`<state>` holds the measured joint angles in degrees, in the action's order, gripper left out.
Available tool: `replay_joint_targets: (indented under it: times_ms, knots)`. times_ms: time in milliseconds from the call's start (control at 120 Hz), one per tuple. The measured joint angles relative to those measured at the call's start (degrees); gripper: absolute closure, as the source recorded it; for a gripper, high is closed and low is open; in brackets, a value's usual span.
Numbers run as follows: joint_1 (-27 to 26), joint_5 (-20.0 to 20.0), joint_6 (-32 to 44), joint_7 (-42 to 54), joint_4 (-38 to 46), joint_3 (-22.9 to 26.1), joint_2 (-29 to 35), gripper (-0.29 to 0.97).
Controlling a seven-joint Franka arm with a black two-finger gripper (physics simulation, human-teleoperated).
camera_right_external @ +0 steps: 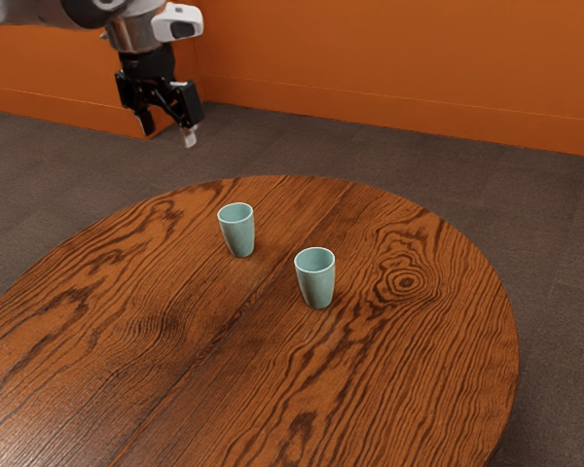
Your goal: Place the left cup onto the right cup
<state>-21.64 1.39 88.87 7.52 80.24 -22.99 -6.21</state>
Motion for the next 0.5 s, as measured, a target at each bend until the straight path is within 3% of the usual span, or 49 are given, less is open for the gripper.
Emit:
replay_joint_targets:
  times_ms: [250,500]
  knots:
    - [0.23,-0.24,1.57,1.19,1.32,0.23,-0.56,0.02]
    - [8.38,0.63,7.18,3.16,1.69,1.96,-7.99,0.02]
